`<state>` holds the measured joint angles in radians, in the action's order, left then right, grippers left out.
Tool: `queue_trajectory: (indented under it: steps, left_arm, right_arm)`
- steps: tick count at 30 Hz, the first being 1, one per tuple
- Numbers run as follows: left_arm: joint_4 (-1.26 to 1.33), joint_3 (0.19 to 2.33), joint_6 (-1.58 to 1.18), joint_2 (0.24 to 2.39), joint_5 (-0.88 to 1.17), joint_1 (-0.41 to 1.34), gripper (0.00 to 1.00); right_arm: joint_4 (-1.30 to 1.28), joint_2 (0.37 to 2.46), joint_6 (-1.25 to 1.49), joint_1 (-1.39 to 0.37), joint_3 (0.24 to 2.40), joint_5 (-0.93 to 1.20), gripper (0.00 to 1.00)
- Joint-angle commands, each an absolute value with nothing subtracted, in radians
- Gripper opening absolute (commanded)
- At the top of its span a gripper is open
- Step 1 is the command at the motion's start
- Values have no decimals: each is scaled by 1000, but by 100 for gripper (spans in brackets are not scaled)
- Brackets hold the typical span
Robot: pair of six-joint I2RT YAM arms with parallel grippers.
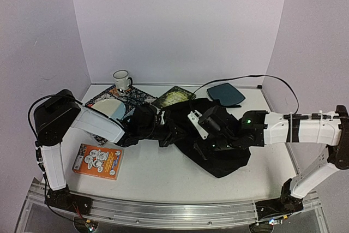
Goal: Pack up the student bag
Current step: Hold the student bag at the center of the board, then grab the largest pocket of the student bag.
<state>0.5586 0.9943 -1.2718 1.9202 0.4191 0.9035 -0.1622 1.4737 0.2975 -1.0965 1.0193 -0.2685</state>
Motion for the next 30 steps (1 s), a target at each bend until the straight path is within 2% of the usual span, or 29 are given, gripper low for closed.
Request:
queue_trajectory:
  steps: [1, 6, 9, 20, 27, 30]
  left_arm:
    - [623, 1031, -1309, 1904, 412, 907, 0]
    - [624, 1029, -1329, 1900, 415, 907, 0]
    - [625, 1025, -1348, 1889, 401, 907, 0]
    - [683, 1001, -1484, 1856, 321, 909, 0]
    - [763, 981, -1563, 1865, 306, 920, 0]
    - [784, 977, -1583, 1869, 296, 927, 0]
  right_arm:
    - [-224, 1424, 248, -1154, 1104, -354, 31]
    - [-239, 1452, 108, -1192, 1143, -346, 35]
    - [-270, 1491, 141, -1202, 1193, -338, 35]
    - [-329, 1586, 749, -1289, 1204, -427, 37]
    - [-330, 1652, 1016, -1305, 1181, -569, 39]
    - [-331, 1694, 1082, -1305, 1193, -642, 43]
